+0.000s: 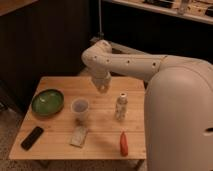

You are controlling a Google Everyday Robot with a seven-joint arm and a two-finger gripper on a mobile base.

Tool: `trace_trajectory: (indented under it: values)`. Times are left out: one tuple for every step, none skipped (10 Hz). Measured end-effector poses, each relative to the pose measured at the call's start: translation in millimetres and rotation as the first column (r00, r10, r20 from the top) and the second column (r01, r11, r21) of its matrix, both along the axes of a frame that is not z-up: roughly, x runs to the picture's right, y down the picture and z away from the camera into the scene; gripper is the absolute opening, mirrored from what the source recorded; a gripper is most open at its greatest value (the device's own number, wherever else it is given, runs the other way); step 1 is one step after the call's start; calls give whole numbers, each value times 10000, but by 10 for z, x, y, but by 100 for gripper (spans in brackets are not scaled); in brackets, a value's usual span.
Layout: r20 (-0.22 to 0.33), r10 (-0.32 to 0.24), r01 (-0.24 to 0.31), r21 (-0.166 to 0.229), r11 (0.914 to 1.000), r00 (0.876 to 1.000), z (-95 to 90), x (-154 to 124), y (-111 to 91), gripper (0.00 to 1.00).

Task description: Move the arm in a circular motion

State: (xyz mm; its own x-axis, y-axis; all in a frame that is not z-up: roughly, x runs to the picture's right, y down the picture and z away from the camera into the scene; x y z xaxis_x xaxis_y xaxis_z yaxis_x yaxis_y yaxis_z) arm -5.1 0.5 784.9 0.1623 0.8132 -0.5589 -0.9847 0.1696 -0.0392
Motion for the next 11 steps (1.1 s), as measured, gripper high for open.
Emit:
trace_trajectory:
  values:
    - [-55,26,-26,30,10000,10000,-5,76,-13,0]
    - [84,149,-151,252,9996,9999,-44,65,-60,0]
    - [229,292,-304,546,9980,9993,-100,54,-166,0]
    - [237,409,-425,743,9963,9989,-135,123,-259,0]
    - [323,580,-612,1099,9921,9978,-171,234,-429,0]
    - [426,771,-827,1518,9849,9961,-227,382,-635,0]
    - [554,958,-1047,1916,9759,9939,-298,511,-812,0]
    - [700,1233,-1373,2556,9570,9899,-419,727,-1004,0]
    - [947,1564,-1800,3492,9196,9831,-590,986,-1132,0]
    - [992,1957,-2192,4012,8894,9756,-689,1177,-1165,0]
    - [967,2047,-2264,4174,8801,9740,-747,1242,-1158,0]
